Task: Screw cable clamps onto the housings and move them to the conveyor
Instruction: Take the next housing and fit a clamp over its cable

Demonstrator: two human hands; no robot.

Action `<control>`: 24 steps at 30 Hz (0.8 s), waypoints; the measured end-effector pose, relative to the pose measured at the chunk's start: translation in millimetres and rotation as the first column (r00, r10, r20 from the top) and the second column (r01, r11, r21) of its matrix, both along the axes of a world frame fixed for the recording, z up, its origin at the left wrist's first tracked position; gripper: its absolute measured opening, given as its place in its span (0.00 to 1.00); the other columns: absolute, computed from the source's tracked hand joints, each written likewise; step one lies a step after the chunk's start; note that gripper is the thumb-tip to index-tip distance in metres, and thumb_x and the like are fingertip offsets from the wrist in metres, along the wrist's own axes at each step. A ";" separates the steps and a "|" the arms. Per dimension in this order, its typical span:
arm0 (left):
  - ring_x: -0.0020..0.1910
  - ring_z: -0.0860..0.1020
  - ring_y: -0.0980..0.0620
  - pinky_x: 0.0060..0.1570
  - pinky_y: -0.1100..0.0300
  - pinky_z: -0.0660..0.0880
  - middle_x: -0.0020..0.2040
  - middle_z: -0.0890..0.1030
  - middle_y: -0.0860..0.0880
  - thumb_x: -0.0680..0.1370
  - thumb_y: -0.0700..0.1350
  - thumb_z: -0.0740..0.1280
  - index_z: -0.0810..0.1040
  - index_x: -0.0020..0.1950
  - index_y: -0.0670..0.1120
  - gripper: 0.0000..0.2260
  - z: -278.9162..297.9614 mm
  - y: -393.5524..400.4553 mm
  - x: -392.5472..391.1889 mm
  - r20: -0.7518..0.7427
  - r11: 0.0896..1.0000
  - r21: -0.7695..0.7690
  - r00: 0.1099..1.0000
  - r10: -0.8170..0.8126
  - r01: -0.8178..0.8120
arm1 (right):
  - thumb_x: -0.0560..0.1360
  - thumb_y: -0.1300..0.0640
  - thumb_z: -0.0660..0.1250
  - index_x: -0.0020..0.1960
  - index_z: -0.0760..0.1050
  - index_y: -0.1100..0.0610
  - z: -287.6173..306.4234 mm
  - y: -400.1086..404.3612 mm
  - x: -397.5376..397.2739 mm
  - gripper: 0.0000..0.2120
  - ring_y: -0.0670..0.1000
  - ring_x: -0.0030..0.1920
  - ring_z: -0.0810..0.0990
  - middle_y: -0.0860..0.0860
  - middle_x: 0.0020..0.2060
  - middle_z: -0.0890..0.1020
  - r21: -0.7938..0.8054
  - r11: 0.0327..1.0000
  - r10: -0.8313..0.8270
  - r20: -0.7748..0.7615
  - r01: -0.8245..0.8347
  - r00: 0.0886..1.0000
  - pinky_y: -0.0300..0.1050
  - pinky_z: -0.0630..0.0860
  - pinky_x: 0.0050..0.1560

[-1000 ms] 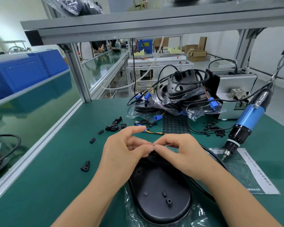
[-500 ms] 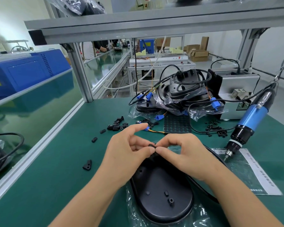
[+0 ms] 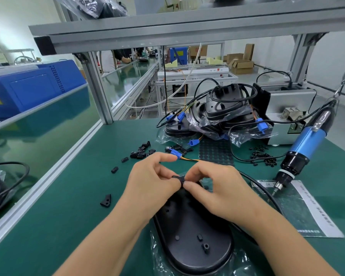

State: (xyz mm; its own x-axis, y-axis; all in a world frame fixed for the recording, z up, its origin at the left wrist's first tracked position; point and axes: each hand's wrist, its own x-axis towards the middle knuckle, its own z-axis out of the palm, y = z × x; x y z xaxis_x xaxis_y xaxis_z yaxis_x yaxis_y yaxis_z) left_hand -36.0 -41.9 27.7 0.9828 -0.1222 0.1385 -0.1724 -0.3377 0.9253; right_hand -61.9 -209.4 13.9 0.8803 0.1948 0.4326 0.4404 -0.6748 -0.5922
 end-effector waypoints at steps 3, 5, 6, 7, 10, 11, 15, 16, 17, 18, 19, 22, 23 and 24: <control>0.29 0.78 0.57 0.36 0.60 0.75 0.33 0.83 0.53 0.60 0.43 0.68 0.79 0.45 0.57 0.16 -2.2 3.8 -0.6 0.032 0.996 0.071 0.998 0.056 -0.058 | 0.69 0.50 0.71 0.45 0.79 0.49 0.2 -4.6 1.0 0.06 0.42 0.45 0.80 0.41 0.40 0.82 -0.021 1.000 0.019 -0.079 -0.021 0.997 0.43 0.76 0.50; 0.28 0.77 0.59 0.34 0.63 0.74 0.32 0.82 0.55 0.59 0.44 0.67 0.78 0.42 0.57 0.14 -6.8 4.9 -3.2 0.045 0.992 0.083 0.995 0.089 -0.092 | 0.69 0.51 0.71 0.44 0.79 0.50 -0.5 -3.9 1.1 0.05 0.45 0.44 0.80 0.44 0.40 0.83 -0.030 0.999 0.010 -0.095 -0.013 0.995 0.47 0.77 0.51; 0.27 0.76 0.59 0.32 0.65 0.73 0.32 0.82 0.55 0.60 0.43 0.68 0.78 0.41 0.56 0.13 -9.3 4.6 -4.8 0.057 0.991 0.078 0.993 0.106 -0.111 | 0.69 0.50 0.70 0.43 0.79 0.50 -0.8 -3.0 1.1 0.05 0.45 0.44 0.80 0.43 0.39 0.83 -0.029 1.000 0.006 -0.087 -0.009 0.996 0.48 0.77 0.50; 0.26 0.75 0.60 0.30 0.68 0.72 0.31 0.82 0.56 0.62 0.40 0.69 0.78 0.40 0.55 0.12 -11.5 3.7 -6.1 0.071 0.989 0.068 0.990 0.124 -0.129 | 0.69 0.49 0.69 0.43 0.79 0.50 -0.6 -1.7 1.1 0.05 0.45 0.43 0.80 0.42 0.39 0.82 -0.037 0.999 0.000 -0.079 -0.003 0.997 0.48 0.78 0.50; 0.24 0.74 0.61 0.28 0.71 0.71 0.29 0.81 0.57 0.63 0.37 0.70 0.77 0.38 0.53 0.12 -14.5 -1.1 -8.6 0.100 0.983 0.049 0.980 0.172 -0.177 | 0.68 0.46 0.66 0.42 0.78 0.49 -0.3 0.4 0.4 0.08 0.44 0.42 0.80 0.41 0.38 0.82 -0.065 0.998 -0.027 -0.057 0.023 0.998 0.48 0.78 0.48; 0.24 0.74 0.61 0.28 0.71 0.71 0.29 0.81 0.57 0.62 0.38 0.70 0.77 0.38 0.53 0.11 -14.5 -3.2 -9.3 0.103 0.982 0.037 0.978 0.183 -0.188 | 0.68 0.46 0.66 0.42 0.78 0.49 -0.4 0.4 0.4 0.08 0.44 0.42 0.80 0.41 0.38 0.82 -0.061 0.998 -0.035 -0.054 0.032 0.998 0.47 0.78 0.48; 0.27 0.76 0.63 0.29 0.73 0.71 0.31 0.81 0.59 0.59 0.44 0.70 0.78 0.35 0.53 0.08 -11.4 -6.6 -11.7 0.128 0.972 0.073 0.968 0.214 -0.225 | 0.68 0.47 0.66 0.42 0.78 0.49 -0.4 1.4 0.2 0.07 0.44 0.42 0.80 0.41 0.38 0.82 -0.057 0.998 -0.041 -0.062 0.038 0.997 0.48 0.77 0.48; 0.28 0.77 0.63 0.31 0.74 0.71 0.31 0.81 0.61 0.60 0.43 0.71 0.79 0.34 0.53 0.07 -10.1 -6.1 -12.0 0.137 0.967 0.116 0.968 0.209 -0.225 | 0.68 0.47 0.66 0.42 0.78 0.50 0.1 1.8 0.1 0.08 0.44 0.42 0.80 0.41 0.38 0.82 -0.059 0.998 -0.041 -0.062 0.037 0.997 0.48 0.77 0.48; 0.30 0.77 0.64 0.32 0.75 0.70 0.31 0.81 0.63 0.62 0.43 0.73 0.79 0.33 0.53 0.06 -8.1 -5.9 -11.8 0.146 0.960 0.164 0.968 0.202 -0.226 | 0.68 0.47 0.66 0.42 0.79 0.50 0.5 1.9 0.0 0.08 0.44 0.42 0.80 0.41 0.38 0.82 -0.057 0.998 -0.041 -0.063 0.037 0.997 0.48 0.78 0.48; 0.31 0.77 0.65 0.33 0.75 0.70 0.31 0.80 0.64 0.63 0.43 0.73 0.80 0.33 0.53 0.06 -5.9 -5.4 -11.7 0.158 0.951 0.209 0.968 0.195 -0.226 | 0.68 0.47 0.66 0.42 0.79 0.50 1.0 1.8 -0.2 0.08 0.44 0.42 0.80 0.41 0.38 0.82 -0.056 0.998 -0.040 -0.065 0.036 0.997 0.48 0.78 0.48; 0.31 0.77 0.65 0.33 0.76 0.70 0.31 0.80 0.64 0.64 0.43 0.73 0.80 0.32 0.54 0.06 -3.8 -5.1 -12.3 0.168 0.942 0.248 0.968 0.187 -0.225 | 0.68 0.47 0.66 0.42 0.79 0.50 1.4 2.0 -0.5 0.08 0.45 0.42 0.80 0.41 0.38 0.82 -0.057 0.998 -0.036 -0.068 0.032 0.997 0.48 0.78 0.48; 0.34 0.77 0.65 0.34 0.77 0.68 0.28 0.79 0.59 0.65 0.42 0.73 0.79 0.32 0.53 0.06 1.4 -7.1 -15.4 0.212 0.912 0.342 0.964 0.159 -0.226 | 0.68 0.47 0.65 0.43 0.79 0.49 2.0 2.5 -0.9 0.08 0.44 0.42 0.80 0.42 0.38 0.82 -0.066 0.998 -0.029 -0.074 0.024 0.997 0.48 0.78 0.48; 0.34 0.77 0.64 0.35 0.77 0.68 0.28 0.79 0.58 0.65 0.43 0.73 0.79 0.32 0.53 0.06 2.7 -8.1 -15.9 0.235 0.901 0.371 0.962 0.143 -0.224 | 0.68 0.47 0.65 0.43 0.79 0.49 1.9 2.3 -1.1 0.08 0.44 0.43 0.80 0.41 0.38 0.82 -0.067 0.997 -0.028 -0.076 0.023 0.997 0.48 0.78 0.48; 0.34 0.77 0.64 0.36 0.77 0.68 0.28 0.79 0.58 0.66 0.43 0.73 0.79 0.33 0.53 0.07 3.7 -8.2 -16.1 0.254 0.891 0.399 0.960 0.118 -0.215 | 0.68 0.46 0.65 0.43 0.79 0.49 1.9 2.2 -1.3 0.09 0.44 0.43 0.80 0.41 0.38 0.82 -0.067 0.997 -0.028 -0.078 0.023 0.997 0.48 0.78 0.48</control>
State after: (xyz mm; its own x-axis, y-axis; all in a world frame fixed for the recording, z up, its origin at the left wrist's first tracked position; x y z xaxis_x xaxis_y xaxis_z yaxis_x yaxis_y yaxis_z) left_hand -52.1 -50.1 31.4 0.9450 -0.0533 0.3228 -0.2585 -0.7263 0.6369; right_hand -63.1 -207.2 15.8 0.9162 0.1974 0.3487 0.3760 -0.7240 -0.5783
